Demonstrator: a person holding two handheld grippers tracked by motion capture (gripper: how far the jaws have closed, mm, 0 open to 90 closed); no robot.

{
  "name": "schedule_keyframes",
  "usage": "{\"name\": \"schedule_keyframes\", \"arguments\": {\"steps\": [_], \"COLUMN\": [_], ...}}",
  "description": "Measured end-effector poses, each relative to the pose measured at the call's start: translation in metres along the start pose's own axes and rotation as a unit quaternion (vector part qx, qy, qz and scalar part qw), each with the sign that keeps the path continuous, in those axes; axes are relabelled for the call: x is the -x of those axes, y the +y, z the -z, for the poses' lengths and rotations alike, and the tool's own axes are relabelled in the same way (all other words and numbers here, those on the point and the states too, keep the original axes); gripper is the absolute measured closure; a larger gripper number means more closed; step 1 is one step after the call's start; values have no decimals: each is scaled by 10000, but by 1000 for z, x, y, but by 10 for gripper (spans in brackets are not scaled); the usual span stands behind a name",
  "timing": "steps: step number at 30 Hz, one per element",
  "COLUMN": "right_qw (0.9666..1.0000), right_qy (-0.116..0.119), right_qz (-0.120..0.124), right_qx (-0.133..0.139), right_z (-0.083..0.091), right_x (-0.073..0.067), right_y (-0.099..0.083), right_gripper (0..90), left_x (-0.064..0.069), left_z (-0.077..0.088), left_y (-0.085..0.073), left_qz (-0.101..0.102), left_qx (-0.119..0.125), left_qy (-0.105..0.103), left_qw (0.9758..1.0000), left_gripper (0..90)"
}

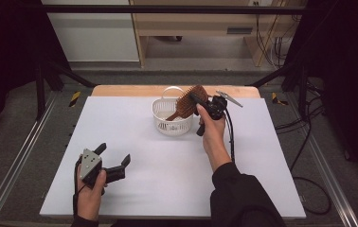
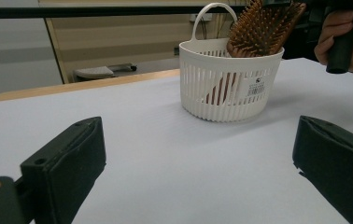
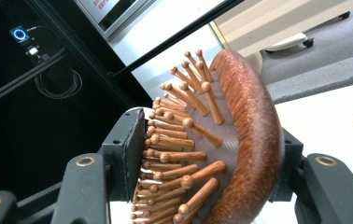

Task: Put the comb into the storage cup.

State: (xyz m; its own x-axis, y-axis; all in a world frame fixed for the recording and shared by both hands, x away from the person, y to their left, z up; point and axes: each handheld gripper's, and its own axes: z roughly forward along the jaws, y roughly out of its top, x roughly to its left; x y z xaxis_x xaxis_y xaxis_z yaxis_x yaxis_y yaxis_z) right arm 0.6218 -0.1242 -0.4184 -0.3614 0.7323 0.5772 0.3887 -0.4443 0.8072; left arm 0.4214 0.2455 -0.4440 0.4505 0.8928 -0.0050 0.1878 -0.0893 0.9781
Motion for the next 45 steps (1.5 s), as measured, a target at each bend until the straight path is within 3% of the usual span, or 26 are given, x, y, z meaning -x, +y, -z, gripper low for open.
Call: {"name": "schedule_keyframes", "arguments": {"steps": [32,45], "right_qw": [9995,9983], "right_qy": [-195,-238], "right_qz": [226,478], "right_qx": [-129,-221], "right_z": [2,5], "right_x": [2,4], "right_y": [4,6], "right_gripper": [356,318], "left_x": [0,0], "left_z": [0,-1], "left_y": [0,0], "left_qz": [-19,-2], "left_qx": [-35,-40], "left_qy": [-25,-23], "left_qw": [10000,10000], "left_gripper": [27,28]}}
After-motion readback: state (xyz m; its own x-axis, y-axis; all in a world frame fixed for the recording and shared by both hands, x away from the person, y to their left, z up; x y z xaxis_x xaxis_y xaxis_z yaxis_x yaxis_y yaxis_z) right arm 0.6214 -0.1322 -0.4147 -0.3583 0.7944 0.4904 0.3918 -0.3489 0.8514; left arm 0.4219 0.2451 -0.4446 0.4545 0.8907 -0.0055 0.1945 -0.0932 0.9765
